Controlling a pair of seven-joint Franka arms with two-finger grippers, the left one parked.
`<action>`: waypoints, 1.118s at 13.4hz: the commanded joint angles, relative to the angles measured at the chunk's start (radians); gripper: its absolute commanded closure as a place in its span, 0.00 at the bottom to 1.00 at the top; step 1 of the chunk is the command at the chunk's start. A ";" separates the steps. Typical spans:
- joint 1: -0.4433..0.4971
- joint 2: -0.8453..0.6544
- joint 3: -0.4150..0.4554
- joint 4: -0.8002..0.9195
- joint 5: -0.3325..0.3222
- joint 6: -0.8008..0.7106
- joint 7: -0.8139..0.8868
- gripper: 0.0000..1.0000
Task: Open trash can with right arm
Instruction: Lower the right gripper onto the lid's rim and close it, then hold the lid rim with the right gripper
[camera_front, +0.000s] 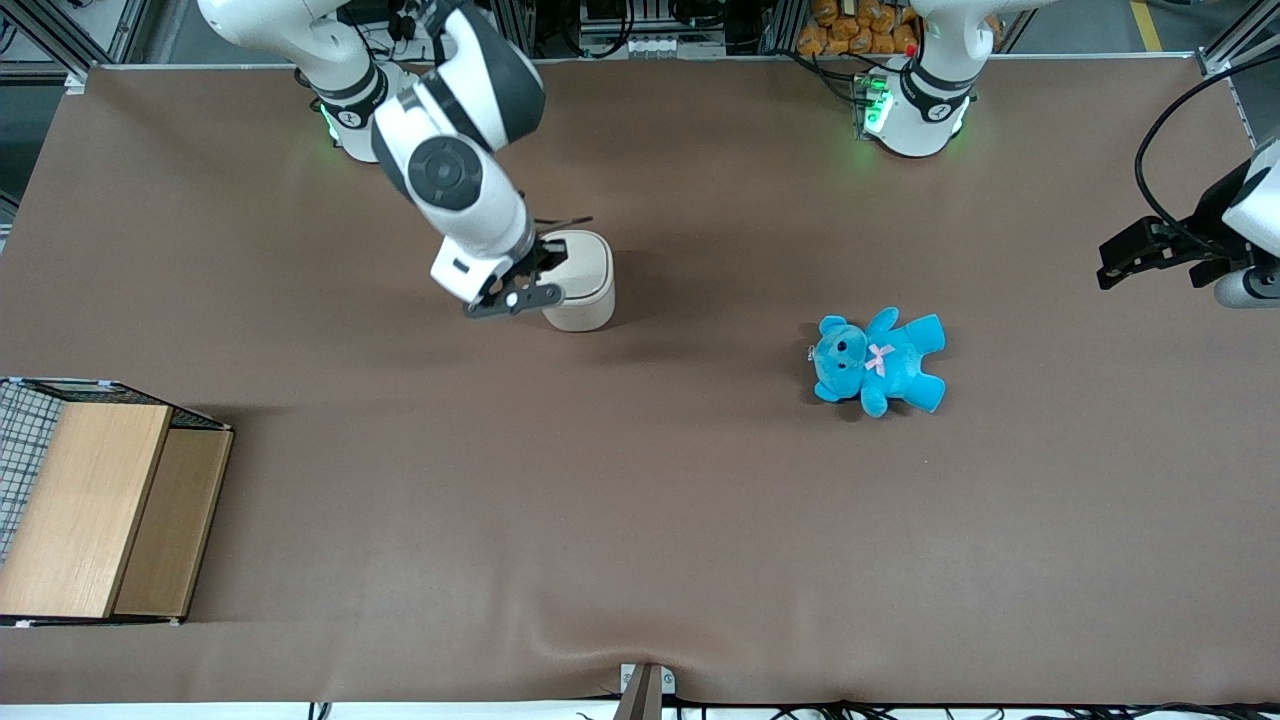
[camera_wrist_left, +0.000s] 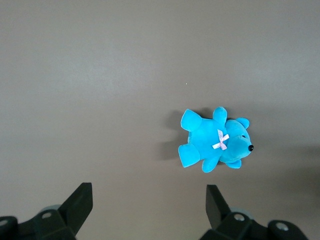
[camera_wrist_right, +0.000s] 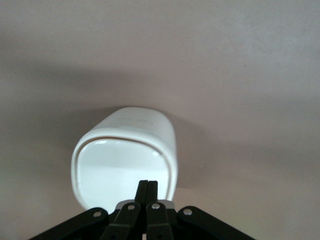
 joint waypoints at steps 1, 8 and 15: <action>0.039 -0.058 -0.010 -0.093 -0.025 0.068 0.042 1.00; 0.062 -0.066 -0.007 -0.211 -0.063 0.171 0.068 1.00; 0.078 -0.049 -0.007 -0.220 -0.065 0.209 0.070 1.00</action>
